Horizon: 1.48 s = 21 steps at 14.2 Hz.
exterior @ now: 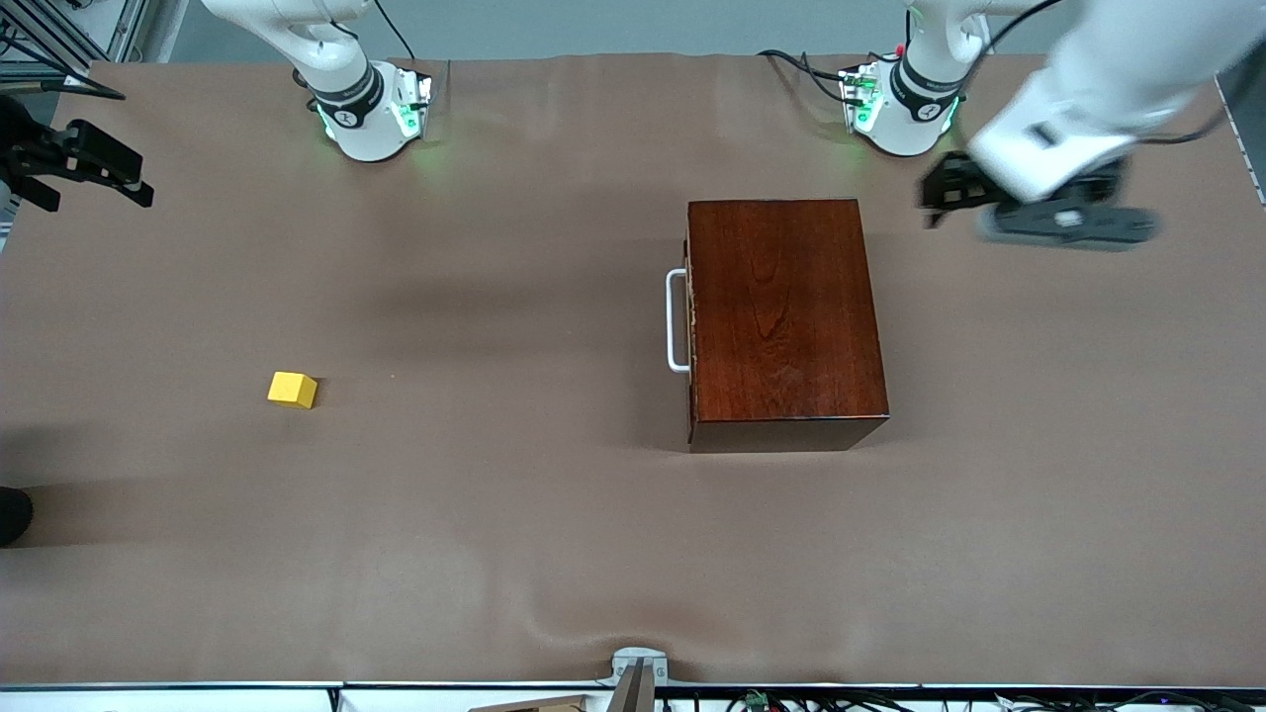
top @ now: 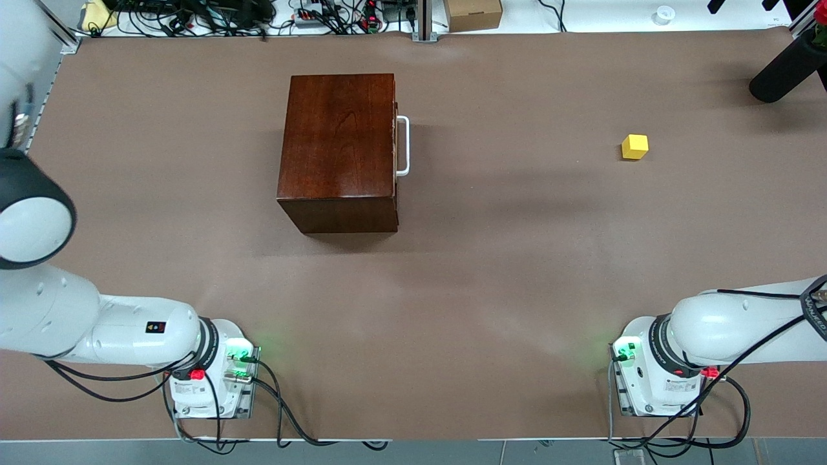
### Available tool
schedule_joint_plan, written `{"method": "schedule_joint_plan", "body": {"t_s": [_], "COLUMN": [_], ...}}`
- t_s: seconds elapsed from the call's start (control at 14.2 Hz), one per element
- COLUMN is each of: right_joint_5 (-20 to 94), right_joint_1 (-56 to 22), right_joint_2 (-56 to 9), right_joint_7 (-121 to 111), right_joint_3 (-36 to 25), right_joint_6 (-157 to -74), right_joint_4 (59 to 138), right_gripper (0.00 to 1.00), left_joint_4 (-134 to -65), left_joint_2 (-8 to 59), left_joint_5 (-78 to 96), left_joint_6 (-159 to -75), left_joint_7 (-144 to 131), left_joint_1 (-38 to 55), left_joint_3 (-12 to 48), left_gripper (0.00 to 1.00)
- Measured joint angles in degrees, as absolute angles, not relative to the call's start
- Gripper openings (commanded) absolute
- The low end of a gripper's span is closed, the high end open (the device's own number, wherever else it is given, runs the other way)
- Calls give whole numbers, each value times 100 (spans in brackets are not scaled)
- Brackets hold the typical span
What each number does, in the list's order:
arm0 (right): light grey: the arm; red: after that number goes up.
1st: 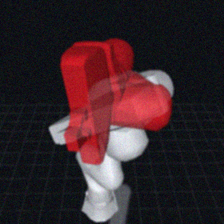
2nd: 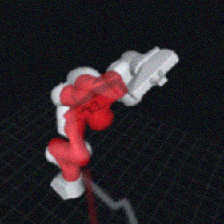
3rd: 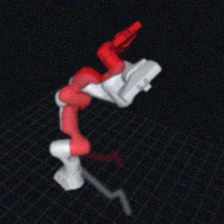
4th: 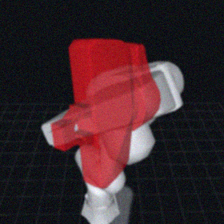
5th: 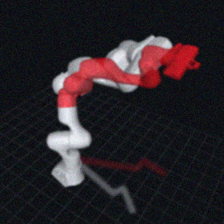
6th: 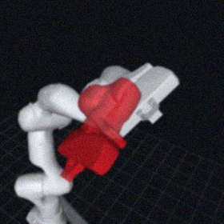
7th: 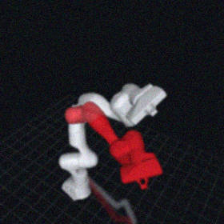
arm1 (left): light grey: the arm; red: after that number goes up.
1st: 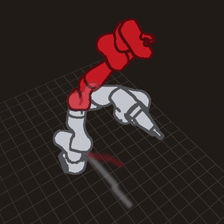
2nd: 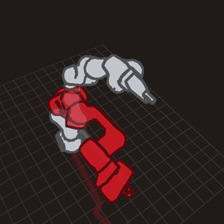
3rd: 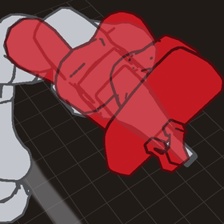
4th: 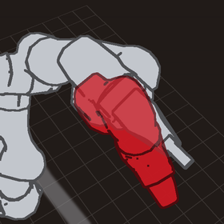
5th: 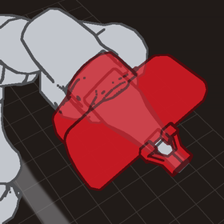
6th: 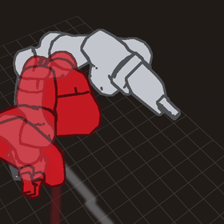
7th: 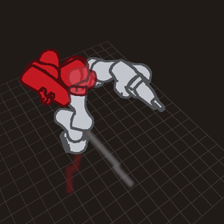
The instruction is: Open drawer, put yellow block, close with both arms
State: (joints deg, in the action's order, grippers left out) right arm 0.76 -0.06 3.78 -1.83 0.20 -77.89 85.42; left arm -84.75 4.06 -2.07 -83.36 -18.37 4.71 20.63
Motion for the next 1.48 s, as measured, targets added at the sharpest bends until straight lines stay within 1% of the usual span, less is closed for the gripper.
{"method": "schedule_joint_plan", "body": {"t_s": [0.21,0.49,0.63,0.85,0.92,0.99,1.13,1.48], "right_joint_5": [76,76,76,76,76,76,76,77], "right_joint_1": [0,1,1,2,2,2,2,3], "right_joint_2": [378,378,378,378,378,378,378,378], "right_joint_7": [-183,-183,-183,-183,-183,-183,-183,-183], "right_joint_3": [16,15,14,14,14,14,2,-27], "right_joint_6": [-7789,-7788,-7788,-7787,-7787,-7787,-7786,-7778], "right_joint_4": [8543,8544,8545,8545,8546,8546,8546,8546], "right_gripper": [100,100,100,100,100,100,100,100], "left_joint_4": [-7973,-7202,-6895,-6505,-6359,-6249,-6148,-6124], "left_joint_2": [1162,2339,2802,3383,3581,3750,4014,4417], "left_joint_5": [-545,-757,-763,-763,-763,-763,-764,-764], "left_joint_6": [-8375,-8619,-8767,-8978,-9023,-9097,-9248,-9420], "left_joint_7": [-2879,-4044,-4300,-4620,-4758,-4898,-5090,-5117], "left_joint_1": [1435,2500,3119,4465,4850,5114,5327,5411], "left_joint_3": [2144,2017,1539,309,5,-159,-244,-334], "left_gripper": [100,100,100,100,100,100,100,100]}}
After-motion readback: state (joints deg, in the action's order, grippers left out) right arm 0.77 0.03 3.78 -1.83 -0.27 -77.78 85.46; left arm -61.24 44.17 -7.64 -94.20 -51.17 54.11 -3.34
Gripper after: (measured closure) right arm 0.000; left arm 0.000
